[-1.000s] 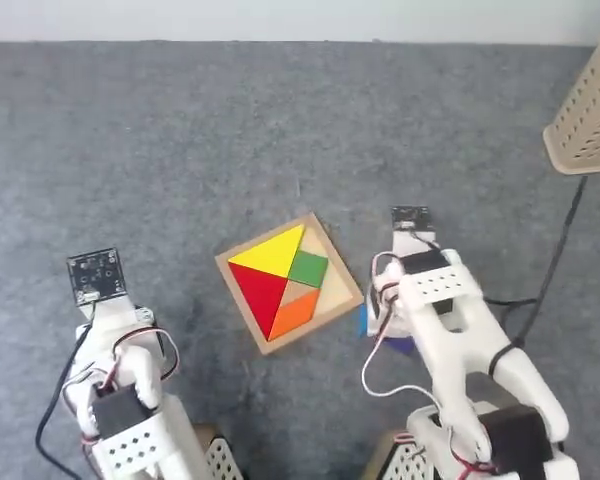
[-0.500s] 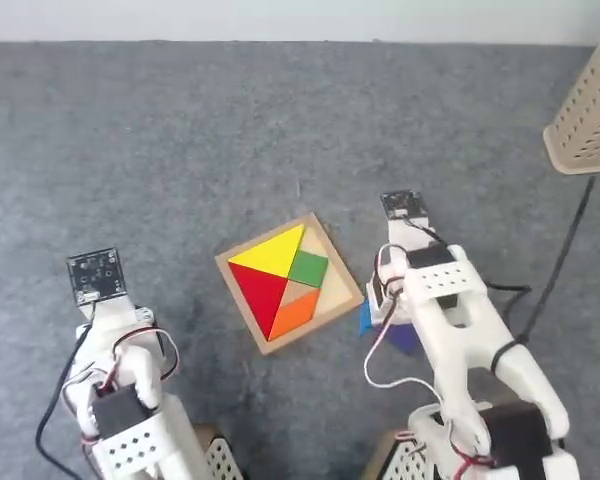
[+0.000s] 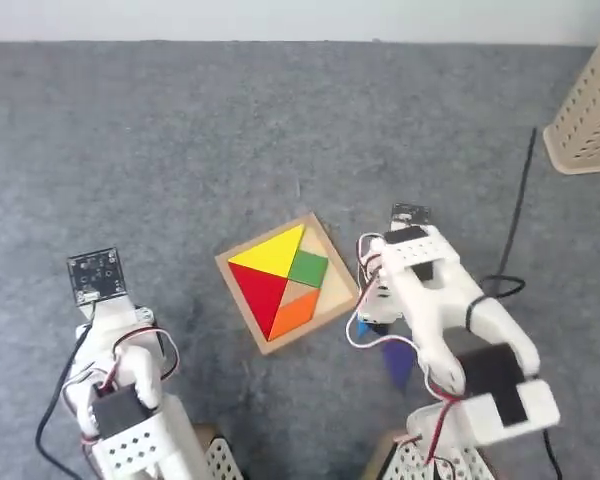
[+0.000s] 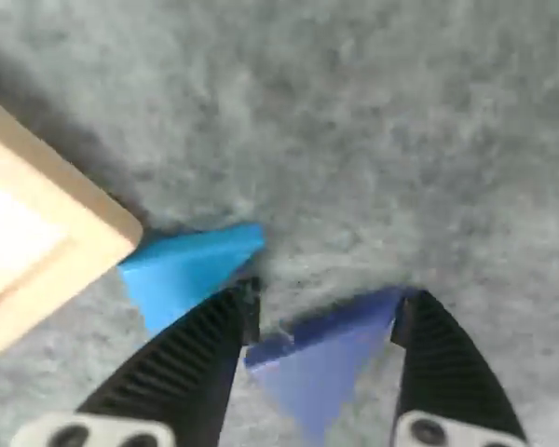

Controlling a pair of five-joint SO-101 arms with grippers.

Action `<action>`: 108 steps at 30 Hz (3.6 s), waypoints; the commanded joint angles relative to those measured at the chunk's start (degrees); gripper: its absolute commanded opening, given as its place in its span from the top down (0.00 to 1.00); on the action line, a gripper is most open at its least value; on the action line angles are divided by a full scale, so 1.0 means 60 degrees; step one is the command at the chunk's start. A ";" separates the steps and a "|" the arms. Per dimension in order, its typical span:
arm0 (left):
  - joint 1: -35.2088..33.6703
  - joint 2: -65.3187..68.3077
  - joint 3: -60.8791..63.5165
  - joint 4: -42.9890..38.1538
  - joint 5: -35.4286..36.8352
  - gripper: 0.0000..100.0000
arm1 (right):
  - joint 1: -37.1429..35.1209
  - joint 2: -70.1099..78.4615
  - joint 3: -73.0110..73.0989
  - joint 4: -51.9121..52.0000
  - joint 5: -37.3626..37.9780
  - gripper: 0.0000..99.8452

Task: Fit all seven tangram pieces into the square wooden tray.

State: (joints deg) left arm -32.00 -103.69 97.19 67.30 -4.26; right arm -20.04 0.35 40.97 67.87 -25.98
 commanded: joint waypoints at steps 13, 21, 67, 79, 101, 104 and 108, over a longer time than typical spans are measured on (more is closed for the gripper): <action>0.0029 -0.0073 -0.0095 0.0059 0.0132 0.99 | -0.0125 -0.3377 0.0894 0.0667 0.1714 0.83; 0.0029 -0.0073 -0.0095 0.0059 0.0132 0.99 | -0.1853 -0.3260 0.1846 0.0755 0.2857 0.71; 0.0029 -0.0073 -0.0095 0.0059 0.0132 0.99 | -0.1810 -0.1018 -0.3106 0.1634 0.9582 0.90; 0.0029 -0.0073 -0.0095 0.0059 0.0132 0.99 | 0.1487 0.0154 -0.3839 -0.0403 1.0256 0.90; 0.0029 -0.0073 -0.0095 0.0059 0.0132 0.99 | 0.1121 -0.0593 -0.3824 -0.0711 0.7590 0.93; 0.0029 -0.0073 -0.0095 0.0059 0.0132 0.99 | 0.0549 -0.0505 -0.3443 -0.1487 0.4176 1.00; 0.0029 -0.0073 -0.0095 0.0059 0.0132 0.99 | 0.0623 0.0198 -0.3194 -0.2147 0.0088 0.89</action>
State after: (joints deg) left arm -32.09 -103.69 97.19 67.30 -4.26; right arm -16.53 0.88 22.33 57.76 -5.76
